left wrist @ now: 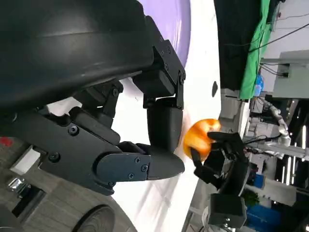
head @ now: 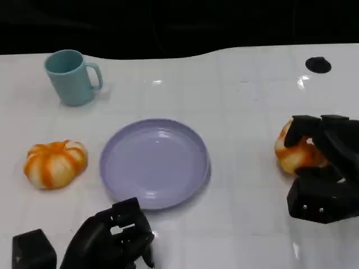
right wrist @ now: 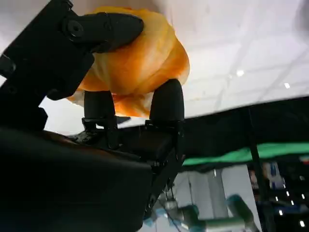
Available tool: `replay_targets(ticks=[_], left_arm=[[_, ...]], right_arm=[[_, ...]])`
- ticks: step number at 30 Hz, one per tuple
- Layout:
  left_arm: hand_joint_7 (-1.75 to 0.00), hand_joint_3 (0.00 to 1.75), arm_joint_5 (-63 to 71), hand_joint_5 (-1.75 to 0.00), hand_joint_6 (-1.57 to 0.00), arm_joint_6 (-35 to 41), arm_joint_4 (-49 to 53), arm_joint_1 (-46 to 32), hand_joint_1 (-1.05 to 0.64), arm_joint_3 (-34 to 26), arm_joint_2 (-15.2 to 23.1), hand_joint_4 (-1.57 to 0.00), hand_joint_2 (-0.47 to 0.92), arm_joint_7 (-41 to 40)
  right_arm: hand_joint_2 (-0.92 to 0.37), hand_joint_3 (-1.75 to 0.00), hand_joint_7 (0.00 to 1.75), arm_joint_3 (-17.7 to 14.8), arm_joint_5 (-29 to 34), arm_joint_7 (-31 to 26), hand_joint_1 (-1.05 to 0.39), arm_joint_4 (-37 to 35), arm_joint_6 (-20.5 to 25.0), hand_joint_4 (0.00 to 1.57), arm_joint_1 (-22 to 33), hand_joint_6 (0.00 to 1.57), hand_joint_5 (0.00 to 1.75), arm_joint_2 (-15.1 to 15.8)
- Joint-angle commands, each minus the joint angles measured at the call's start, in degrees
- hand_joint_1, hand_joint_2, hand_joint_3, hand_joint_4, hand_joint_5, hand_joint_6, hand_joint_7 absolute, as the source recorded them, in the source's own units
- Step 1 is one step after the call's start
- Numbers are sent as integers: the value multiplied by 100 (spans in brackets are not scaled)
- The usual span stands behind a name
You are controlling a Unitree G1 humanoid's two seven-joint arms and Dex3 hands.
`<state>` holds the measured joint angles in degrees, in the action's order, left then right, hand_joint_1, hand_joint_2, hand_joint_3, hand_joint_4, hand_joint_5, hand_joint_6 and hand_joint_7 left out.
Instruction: Grasp the bread from the table and place it into the plate.
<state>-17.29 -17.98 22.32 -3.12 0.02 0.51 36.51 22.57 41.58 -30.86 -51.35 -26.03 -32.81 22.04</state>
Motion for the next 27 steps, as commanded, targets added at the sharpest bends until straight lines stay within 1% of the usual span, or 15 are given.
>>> replay_targets(ticks=[1, 4, 7, 8, 10, 11, 13, 19, 21, 24, 27], left_arm=[[-148, 51, 27, -175, -73, 4, -83, -58, -61, -33, 72, -77, 75, -51], [-148, 51, 11, -175, -73, -4, -56, -43, -61, -43, 73, -77, 75, -28], [-147, 52, 28, -175, -73, -26, -31, -30, -59, -44, 77, -77, 75, -32], [-147, 52, 44, -175, -73, -44, -16, -23, -59, -43, 77, -77, 75, -40], [-147, 52, 52, -175, -73, -60, 13, -12, -60, -44, 78, -77, 75, -38], [-147, 52, 41, -175, -73, -68, 46, 2, -59, -49, 78, -76, 75, -16], [-146, 52, 40, -175, -72, -94, 107, 31, -58, -54, 77, -76, 75, -1], [-146, 52, -12, -175, -74, -51, 128, 42, -59, -56, 68, -77, 75, 35], [-146, 52, -25, -175, -74, -42, 85, 17, -60, -55, 78, -77, 75, 46], [-145, 52, -39, -175, -74, -34, 35, -17, -60, -61, 96, -78, 75, 55], [-145, 52, -54, -175, -74, -33, 27, -30, -59, -71, 99, -78, 75, 59]], right_arm=[[-37, -115, 159, -108, -91, -260, -6, 304, -69, 93, 170, 81, 175, 19], [-36, -117, 159, -127, -97, -362, -4, 461, -146, 93, 231, 82, 175, -6], [-31, -124, 154, -183, -203, -356, -1, 613, -365, 96, 277, 86, 175, -45], [-29, -130, 154, -206, -256, -310, 0, 668, -432, 96, 291, 86, 175, -61], [-26, -135, 156, -231, -311, -270, 0, 790, -571, 96, 311, 86, 175, -97], [-23, -140, 157, -229, -318, -250, 1, 865, -613, 98, 321, 86, 175, -116], [-21, -144, 158, -213, -305, -200, 1, 1021, -637, 99, 335, 86, 175, -152], [-17, -151, 157, -206, -458, 79, 1, 1410, -780, 102, 431, 88, 175, -419], [-16, -154, 157, -201, -506, 265, 0, 1572, -784, 101, 446, 88, 175, -522], [-16, -156, 160, -154, -508, 445, 0, 1721, -835, 102, 409, 88, 175, -682], [-17, -157, 166, -107, -488, 580, -2, 1718, -874, 102, 333, 84, 175, -838]])
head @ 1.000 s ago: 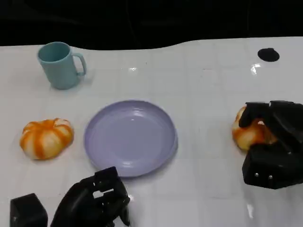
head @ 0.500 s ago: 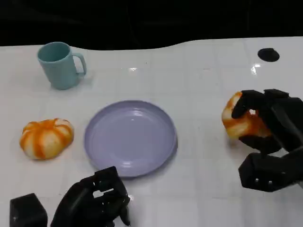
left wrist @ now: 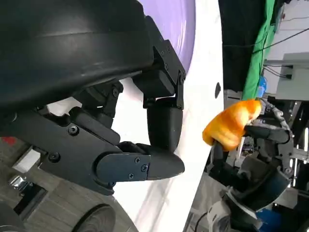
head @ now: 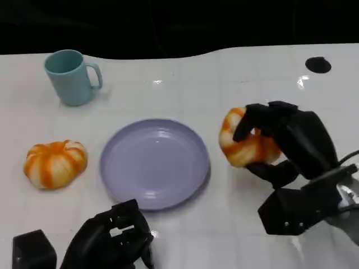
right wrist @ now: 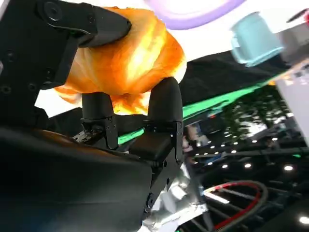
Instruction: Grasp the bread from the table and place it into the plate.
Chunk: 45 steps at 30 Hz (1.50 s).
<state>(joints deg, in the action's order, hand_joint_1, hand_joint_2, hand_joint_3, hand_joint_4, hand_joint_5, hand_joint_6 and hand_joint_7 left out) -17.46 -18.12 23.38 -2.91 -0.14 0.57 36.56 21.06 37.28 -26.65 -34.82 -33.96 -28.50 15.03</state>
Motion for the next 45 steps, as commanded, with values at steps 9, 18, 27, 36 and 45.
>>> replay_targets(ticks=[9, 18, 27, 36, 45], left_arm=[[-146, 52, 17, -175, -73, -83, -73, -59, -60, -3, 105, -77, 75, 51], [-145, 53, -31, -175, -74, -10, -262, -215, -59, 28, 107, -79, 73, 67], [-144, 53, -12, -175, -74, 13, -321, -267, -59, 72, 92, -78, 74, 33], [-145, 55, -4, -175, -75, 31, -423, -324, -59, 114, 88, -77, 73, -12], [-146, 56, 20, -175, -74, 29, -325, -261, -59, 118, 64, -78, 73, -47]], right_arm=[[-21, -149, 154, 336, 171, 268, -7, -374, -90, 101, -514, 88, 175, -610], [-24, -147, 174, 608, 317, 127, -10, -865, -44, 102, -803, 78, 175, -1121], [-31, -133, 162, 792, 488, -222, -10, -1671, 54, 93, -1240, 76, 175, -1529], [-61, -60, 60, 941, 555, -102, -23, -1787, 287, 73, -1390, 80, 124, -1586], [-90, -13, 4, 1033, 584, 363, -48, -1441, 430, 20, -1250, 47, 60, -1367]])
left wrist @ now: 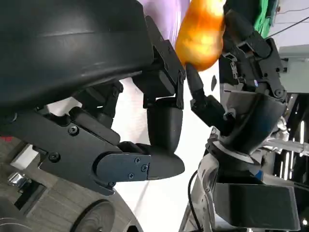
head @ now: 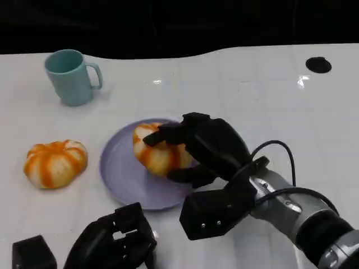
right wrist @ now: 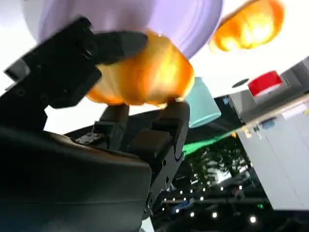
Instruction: Grasp the bread from the table and place it into the plate.
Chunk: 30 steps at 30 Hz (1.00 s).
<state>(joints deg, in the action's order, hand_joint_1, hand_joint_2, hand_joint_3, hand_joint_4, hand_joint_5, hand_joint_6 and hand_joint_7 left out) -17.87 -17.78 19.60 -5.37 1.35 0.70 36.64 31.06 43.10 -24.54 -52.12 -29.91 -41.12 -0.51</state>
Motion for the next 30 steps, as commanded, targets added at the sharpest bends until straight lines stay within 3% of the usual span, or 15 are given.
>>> replay_targets(ticks=[1, 9, 18, 25, 30], left_arm=[[-146, 56, 53, -175, -74, -11, 39, -34, -59, -29, 45, -78, 73, -51], [-149, 60, 96, -175, -72, -1, -78, -81, -60, -23, 68, -76, 72, -105], [-150, 61, 98, -175, -72, 12, -79, -92, -61, -12, 39, -78, 70, -121], [-149, 63, 102, -175, -73, -9, -112, -119, -60, 0, 37, -81, 70, -128], [-148, 63, 83, -175, -75, 3, -103, -105, -63, -13, 39, -81, 69, -132]], right_arm=[[-91, -12, 3, 32, -13, 205, -49, 398, 25, 19, 55, 46, 60, 227], [-92, -15, 0, -1, -141, 876, -58, 1470, 161, 13, 503, 41, 59, 498], [-92, -18, 1, -251, -357, 1445, -58, 2539, 153, 14, 1011, 40, 60, 928], [-92, -14, 6, -642, -714, 1361, -54, 3247, -212, 28, 1659, 50, 67, 1233], [-92, -9, 9, -883, -1065, 1273, -46, 3448, -711, 38, 2103, 59, 70, 1323]])
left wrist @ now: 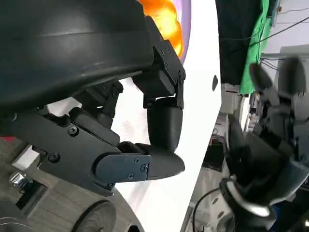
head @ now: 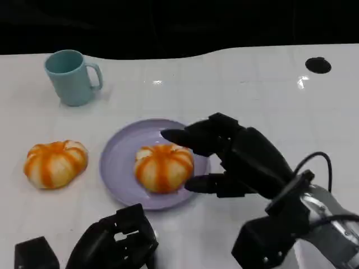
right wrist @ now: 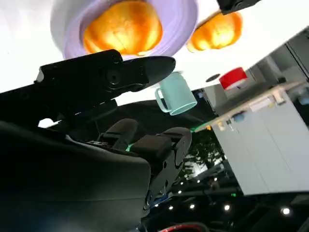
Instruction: Grasp the bread from the table and place it into the plate.
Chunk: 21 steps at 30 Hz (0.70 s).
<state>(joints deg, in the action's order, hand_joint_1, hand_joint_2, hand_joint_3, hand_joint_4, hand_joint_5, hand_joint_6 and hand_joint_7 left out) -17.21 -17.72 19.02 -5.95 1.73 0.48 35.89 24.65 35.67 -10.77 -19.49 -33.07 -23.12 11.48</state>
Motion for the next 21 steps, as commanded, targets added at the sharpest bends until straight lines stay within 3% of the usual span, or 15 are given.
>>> replay_targets(ticks=[1, 5, 10, 12, 13, 15, 18, 21], left_arm=[[-147, 63, 19, -175, -75, -17, -32, -41, -62, -53, 64, -81, 70, -49], [-146, 62, -7, -175, -75, -23, -5, -26, -60, -67, 58, -80, 70, -33], [-146, 61, 78, -175, -75, -26, 0, -20, -62, -36, 87, -80, 70, -66], [-147, 61, 83, -175, -75, -61, 42, -1, -63, -35, 76, -80, 70, -54], [-147, 61, 69, -175, -75, -58, 54, 4, -64, -40, 65, -80, 71, -49], [-147, 60, 54, -175, -75, -66, 79, 16, -62, -51, 56, -80, 70, -39], [-146, 60, 2, -175, -75, 47, 38, 12, -61, -63, 62, -80, 70, -31], [-145, 59, -1, -175, -75, 72, -6, 5, -60, -62, 68, -79, 71, -39]], right_arm=[[-92, -8, 9, -298, -401, -106, -43, 219, -507, 40, 403, 60, 72, 144], [-92, -10, 12, -526, -615, -114, -35, 336, -886, 43, 728, 67, 85, 235], [-92, -10, 20, -825, -621, -337, -22, 204, -1418, 57, 976, 81, 94, 309], [-90, -16, 32, -929, -657, -426, -17, 98, -1635, 65, 1058, 86, 106, 316], [-86, -25, 45, -987, -711, -447, -15, 52, -1739, 66, 1125, 83, 114, 322], [-67, -63, 82, -1078, -829, -441, -11, -15, -1882, 68, 1244, 73, 134, 325], [-56, -93, 103, -1225, -947, -384, -9, 10, -1902, 72, 1458, 73, 157, 331], [-52, -106, 115, -1349, -1098, -287, -8, 91, -1870, 74, 1674, 73, 169, 359]])
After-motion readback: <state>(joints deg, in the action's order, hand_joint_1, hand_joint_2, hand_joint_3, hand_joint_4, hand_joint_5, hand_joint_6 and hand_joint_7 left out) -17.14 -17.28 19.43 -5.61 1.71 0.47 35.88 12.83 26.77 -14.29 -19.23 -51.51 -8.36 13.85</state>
